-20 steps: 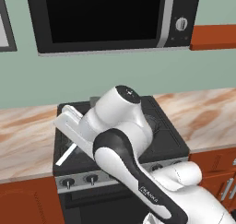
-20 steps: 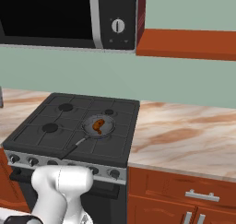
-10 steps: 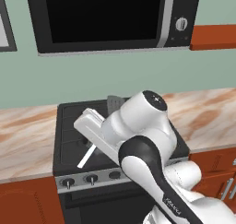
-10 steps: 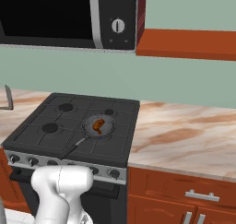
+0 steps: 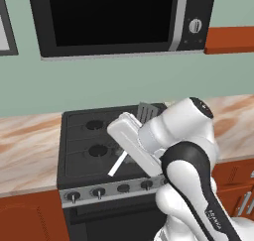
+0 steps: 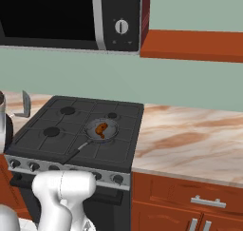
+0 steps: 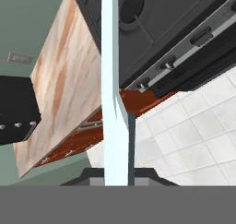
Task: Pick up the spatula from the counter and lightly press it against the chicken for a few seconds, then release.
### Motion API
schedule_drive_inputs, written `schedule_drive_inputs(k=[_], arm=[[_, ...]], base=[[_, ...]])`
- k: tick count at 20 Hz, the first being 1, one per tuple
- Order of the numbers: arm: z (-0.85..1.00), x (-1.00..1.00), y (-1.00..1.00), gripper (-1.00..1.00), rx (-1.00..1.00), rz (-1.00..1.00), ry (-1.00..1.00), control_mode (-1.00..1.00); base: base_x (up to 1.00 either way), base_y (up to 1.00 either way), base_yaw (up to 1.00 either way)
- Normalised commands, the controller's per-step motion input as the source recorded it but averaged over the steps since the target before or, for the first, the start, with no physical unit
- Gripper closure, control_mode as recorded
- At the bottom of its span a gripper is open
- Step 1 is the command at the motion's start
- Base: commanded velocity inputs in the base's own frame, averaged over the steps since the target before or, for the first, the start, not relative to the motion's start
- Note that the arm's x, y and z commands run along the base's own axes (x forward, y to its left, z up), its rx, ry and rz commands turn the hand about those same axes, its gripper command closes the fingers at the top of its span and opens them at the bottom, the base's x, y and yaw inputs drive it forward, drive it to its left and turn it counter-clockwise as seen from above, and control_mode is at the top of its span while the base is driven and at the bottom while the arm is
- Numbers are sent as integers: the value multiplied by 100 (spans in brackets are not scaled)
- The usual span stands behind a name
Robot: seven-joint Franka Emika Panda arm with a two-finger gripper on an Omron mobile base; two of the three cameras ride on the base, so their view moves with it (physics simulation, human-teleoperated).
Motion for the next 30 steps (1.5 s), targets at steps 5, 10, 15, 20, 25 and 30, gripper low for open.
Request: schedule_drive_inputs(k=[5, 10, 15, 20, 25, 30], arm=[[0, 0, -26, 100, 11, -1, 0, -100], [1, 11, -17, 100, 14, -4, 5, -100], [1, 10, -16, 100, 24, -11, 15, -100], [0, 11, -2, 100, 15, -8, 9, -100], [0, 21, 0, 100, 6, -1, 5, -100], [0, 9, -4, 100, 11, -9, 7, -100]], base=[[0, 0, 0], [0, 0, 0], [0, 0, 0], [0, 0, 0], [0, 0, 0], [0, 0, 0]])
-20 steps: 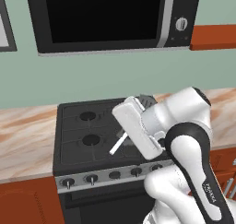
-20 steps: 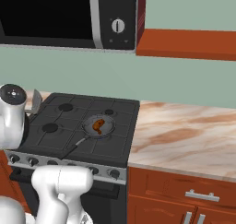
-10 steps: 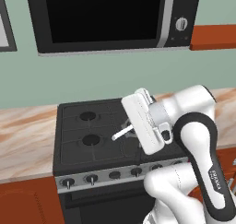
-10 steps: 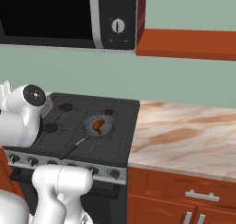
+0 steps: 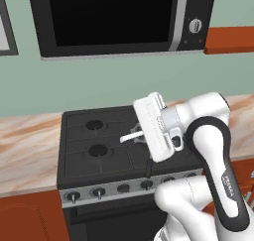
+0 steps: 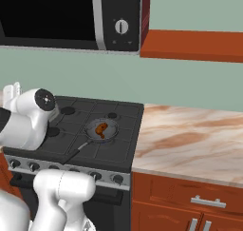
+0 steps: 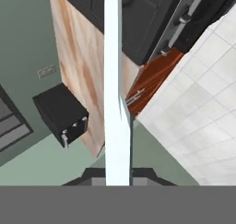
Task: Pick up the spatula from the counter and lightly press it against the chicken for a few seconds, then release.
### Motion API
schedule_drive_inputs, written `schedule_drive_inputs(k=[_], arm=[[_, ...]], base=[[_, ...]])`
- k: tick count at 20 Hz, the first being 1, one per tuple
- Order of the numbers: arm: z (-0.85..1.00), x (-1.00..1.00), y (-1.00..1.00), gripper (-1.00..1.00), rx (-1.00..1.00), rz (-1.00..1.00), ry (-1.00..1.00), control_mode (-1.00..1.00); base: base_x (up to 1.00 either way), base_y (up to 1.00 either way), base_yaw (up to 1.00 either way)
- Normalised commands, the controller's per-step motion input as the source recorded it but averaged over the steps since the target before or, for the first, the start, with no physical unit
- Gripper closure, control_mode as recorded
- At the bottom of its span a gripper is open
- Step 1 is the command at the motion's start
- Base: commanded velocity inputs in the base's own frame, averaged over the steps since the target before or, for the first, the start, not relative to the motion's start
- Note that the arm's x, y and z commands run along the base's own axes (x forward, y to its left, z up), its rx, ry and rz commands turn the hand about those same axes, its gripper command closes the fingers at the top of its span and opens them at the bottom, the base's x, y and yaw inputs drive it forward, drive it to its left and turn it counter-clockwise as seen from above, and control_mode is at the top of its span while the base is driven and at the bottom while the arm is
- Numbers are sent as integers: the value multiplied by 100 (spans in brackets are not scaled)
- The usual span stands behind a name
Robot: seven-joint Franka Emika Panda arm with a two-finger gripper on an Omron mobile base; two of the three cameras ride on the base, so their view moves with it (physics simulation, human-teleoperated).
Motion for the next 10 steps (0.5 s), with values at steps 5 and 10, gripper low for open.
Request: schedule_drive_inputs(k=[5, 10], arm=[[0, 15, -1, 100, 16, -10, 9, -100], [0, 19, -9, 100, 15, -6, 10, -100]], base=[[0, 0, 0], [0, 0, 0]])
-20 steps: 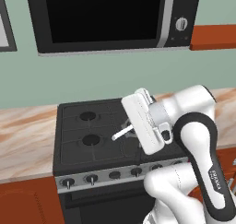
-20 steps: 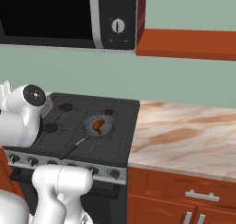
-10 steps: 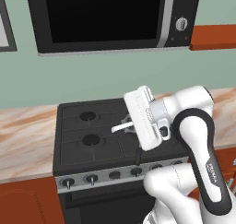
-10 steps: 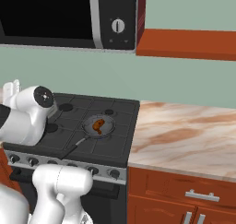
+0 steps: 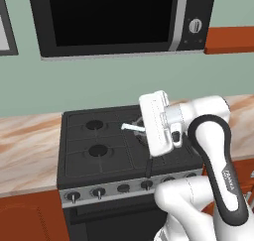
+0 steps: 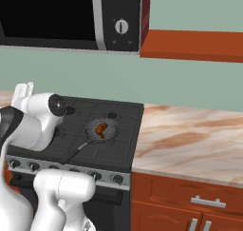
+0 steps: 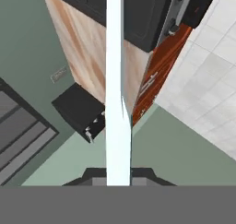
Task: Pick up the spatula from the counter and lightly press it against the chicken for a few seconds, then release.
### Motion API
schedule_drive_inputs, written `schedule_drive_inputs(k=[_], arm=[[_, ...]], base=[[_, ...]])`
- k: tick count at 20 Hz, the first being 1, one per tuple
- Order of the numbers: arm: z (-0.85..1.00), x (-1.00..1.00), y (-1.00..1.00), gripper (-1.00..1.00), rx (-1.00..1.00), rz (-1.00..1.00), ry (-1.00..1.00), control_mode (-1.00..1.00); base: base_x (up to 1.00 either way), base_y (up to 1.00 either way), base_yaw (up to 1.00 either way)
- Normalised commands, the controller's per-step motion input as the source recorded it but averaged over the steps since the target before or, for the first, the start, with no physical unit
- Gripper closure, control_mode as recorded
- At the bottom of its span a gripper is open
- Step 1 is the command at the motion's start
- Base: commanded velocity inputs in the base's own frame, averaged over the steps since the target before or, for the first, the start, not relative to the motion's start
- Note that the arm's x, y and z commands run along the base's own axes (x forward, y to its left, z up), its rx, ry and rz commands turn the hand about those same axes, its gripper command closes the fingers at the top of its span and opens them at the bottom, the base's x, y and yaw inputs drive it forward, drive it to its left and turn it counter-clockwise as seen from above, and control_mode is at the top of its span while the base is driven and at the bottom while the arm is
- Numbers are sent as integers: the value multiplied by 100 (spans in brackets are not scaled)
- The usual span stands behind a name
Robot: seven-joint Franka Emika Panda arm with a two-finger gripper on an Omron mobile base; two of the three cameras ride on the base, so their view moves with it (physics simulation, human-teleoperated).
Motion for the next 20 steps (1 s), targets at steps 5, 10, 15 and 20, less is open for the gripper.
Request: schedule_drive_inputs(k=[5, 10, 15, 20], arm=[[0, 20, -13, 100, 9, -2, 7, -100], [0, 27, -9, 100, 7, -2, 6, -100], [0, 34, -8, 100, 6, -3, 7, -100], [0, 32, -11, 100, 8, -4, 8, -100]], base=[[0, 0, 0], [0, 0, 0], [0, 0, 0], [0, 0, 0]])
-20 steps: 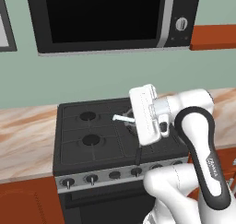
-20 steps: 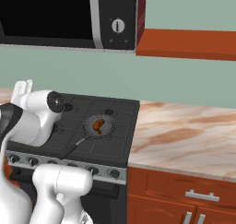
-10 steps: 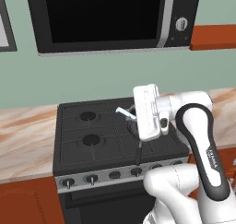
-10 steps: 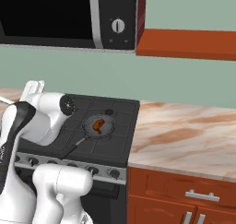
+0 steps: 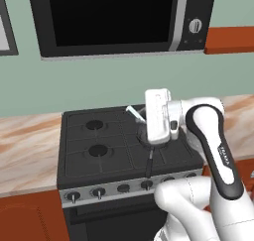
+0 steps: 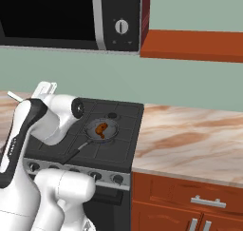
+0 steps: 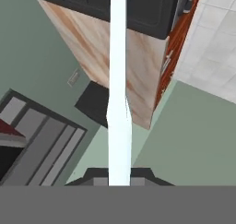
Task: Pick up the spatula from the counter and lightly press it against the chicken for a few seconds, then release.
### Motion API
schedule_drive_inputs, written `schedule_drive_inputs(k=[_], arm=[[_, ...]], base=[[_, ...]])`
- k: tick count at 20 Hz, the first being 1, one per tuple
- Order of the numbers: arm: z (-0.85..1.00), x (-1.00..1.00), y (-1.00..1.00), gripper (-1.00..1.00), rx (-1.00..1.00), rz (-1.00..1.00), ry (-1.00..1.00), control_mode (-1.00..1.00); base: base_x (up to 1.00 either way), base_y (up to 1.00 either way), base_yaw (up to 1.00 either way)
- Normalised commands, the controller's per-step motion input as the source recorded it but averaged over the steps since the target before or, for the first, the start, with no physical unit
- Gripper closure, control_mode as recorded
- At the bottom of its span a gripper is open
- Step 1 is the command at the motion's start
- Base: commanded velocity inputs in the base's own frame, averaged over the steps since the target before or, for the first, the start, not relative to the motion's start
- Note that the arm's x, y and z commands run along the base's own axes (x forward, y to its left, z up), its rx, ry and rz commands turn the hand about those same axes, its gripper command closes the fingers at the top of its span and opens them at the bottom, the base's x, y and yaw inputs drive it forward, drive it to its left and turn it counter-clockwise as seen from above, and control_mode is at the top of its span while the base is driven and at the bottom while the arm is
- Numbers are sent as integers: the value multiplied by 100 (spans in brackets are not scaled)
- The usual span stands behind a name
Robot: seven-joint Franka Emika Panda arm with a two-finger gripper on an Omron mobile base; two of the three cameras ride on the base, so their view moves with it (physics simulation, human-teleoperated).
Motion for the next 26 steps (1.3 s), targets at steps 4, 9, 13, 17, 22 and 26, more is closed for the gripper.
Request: schedule_drive_inputs(k=[4, 9, 13, 17, 22, 26], arm=[[-1, 23, -17, 100, 7, -2, 4, -100], [-7, 19, -17, 100, 5, -1, 1, -100], [-3, 17, -19, 100, 4, 0, 0, -100], [-5, 20, -15, 100, 5, 0, 0, -100], [-2, 23, -9, 100, 4, 0, 0, -100], [-4, 18, -14, 100, 4, 0, 0, -100]], base=[[0, 0, 0], [0, 0, 0], [0, 0, 0], [0, 0, 0], [0, 0, 0], [0, 0, 0]])
